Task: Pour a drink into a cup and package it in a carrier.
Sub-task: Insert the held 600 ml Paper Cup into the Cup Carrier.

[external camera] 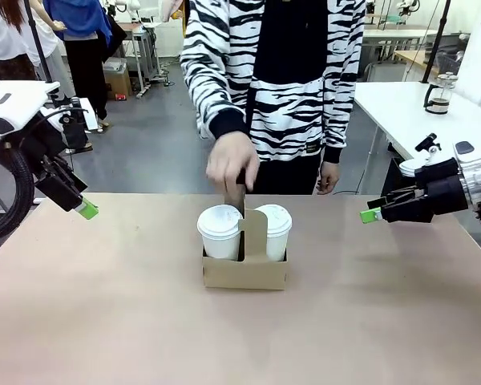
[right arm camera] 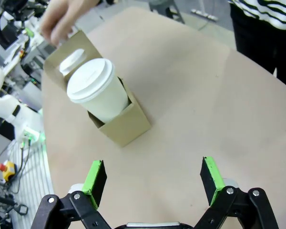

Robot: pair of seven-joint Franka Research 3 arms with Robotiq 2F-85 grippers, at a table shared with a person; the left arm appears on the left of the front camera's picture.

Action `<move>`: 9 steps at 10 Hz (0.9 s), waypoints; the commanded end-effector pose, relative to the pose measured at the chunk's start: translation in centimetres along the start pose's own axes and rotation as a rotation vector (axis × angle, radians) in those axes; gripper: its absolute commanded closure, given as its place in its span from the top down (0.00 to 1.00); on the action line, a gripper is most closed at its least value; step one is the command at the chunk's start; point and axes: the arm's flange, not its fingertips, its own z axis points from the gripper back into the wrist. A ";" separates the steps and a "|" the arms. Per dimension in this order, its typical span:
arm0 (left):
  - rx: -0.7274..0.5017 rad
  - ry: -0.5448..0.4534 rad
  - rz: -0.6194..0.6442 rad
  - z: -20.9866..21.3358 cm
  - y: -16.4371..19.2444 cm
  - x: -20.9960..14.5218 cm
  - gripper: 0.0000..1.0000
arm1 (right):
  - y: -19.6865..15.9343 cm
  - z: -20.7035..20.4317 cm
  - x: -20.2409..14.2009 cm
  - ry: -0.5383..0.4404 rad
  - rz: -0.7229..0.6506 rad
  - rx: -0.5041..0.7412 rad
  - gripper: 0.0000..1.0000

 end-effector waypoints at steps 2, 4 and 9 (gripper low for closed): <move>-0.005 0.007 0.009 0.2 0.2 0.1 1.00 | -0.6 0.2 0.1 -0.005 0.024 0.012 1.00; -0.005 0.007 0.009 0.2 0.2 0.1 1.00 | -0.6 0.2 0.1 -0.005 0.024 0.012 1.00; -0.005 0.007 0.009 0.2 0.2 0.1 1.00 | -0.6 0.2 0.1 -0.005 0.024 0.012 1.00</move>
